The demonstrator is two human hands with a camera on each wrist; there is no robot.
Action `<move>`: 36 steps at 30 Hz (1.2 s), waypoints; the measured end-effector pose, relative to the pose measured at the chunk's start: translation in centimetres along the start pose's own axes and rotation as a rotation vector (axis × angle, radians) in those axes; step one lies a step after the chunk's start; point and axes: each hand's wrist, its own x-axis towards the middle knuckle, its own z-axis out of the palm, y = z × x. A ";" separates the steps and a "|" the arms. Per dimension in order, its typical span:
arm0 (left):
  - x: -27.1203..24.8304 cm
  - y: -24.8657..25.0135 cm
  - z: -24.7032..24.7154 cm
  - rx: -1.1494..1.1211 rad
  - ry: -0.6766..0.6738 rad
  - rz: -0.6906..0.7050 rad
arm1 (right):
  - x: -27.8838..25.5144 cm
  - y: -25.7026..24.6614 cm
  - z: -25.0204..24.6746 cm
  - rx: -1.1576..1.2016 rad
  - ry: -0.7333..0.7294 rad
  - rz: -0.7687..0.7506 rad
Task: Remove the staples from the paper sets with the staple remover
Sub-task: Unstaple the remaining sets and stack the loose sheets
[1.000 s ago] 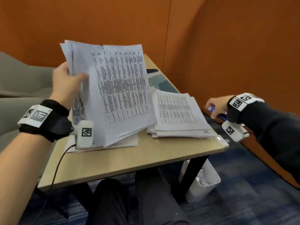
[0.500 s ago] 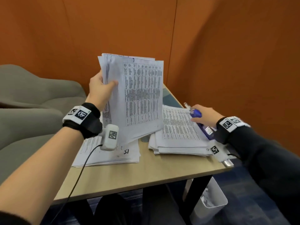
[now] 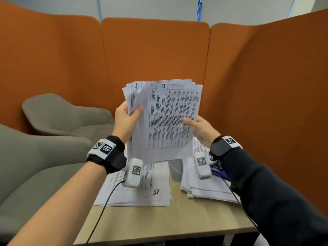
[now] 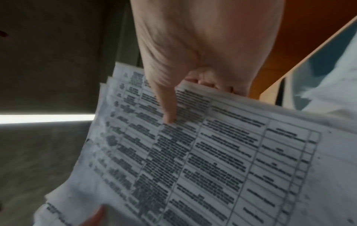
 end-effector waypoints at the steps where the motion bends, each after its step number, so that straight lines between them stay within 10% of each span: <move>1: 0.1 0.2 -0.2 0.001 0.020 0.028 | 0.4 -0.6 1.0 0.067 -0.011 -0.040; 5: 0.3 0.7 -1.9 -0.063 0.036 0.042 | 0.6 -2.1 3.3 0.078 -0.002 -0.184; 10: -1.0 -3.6 -3.9 -0.032 0.003 -0.300 | -0.9 0.9 4.3 -0.054 -0.103 -0.151; 19: 1.9 -2.3 -0.9 0.019 0.436 0.022 | -0.4 -1.5 6.8 0.039 0.082 -0.173; 24: -0.2 -5.1 -0.4 0.155 0.348 -0.162 | -1.1 1.6 6.8 -0.107 -0.013 -0.046; 31: 1.2 -1.9 0.3 0.134 0.430 0.103 | -1.0 -2.9 8.5 -0.069 0.163 -0.156; 36: -1.2 -7.7 -0.5 0.085 0.319 -0.368 | -3.6 1.4 7.5 -0.115 0.092 -0.030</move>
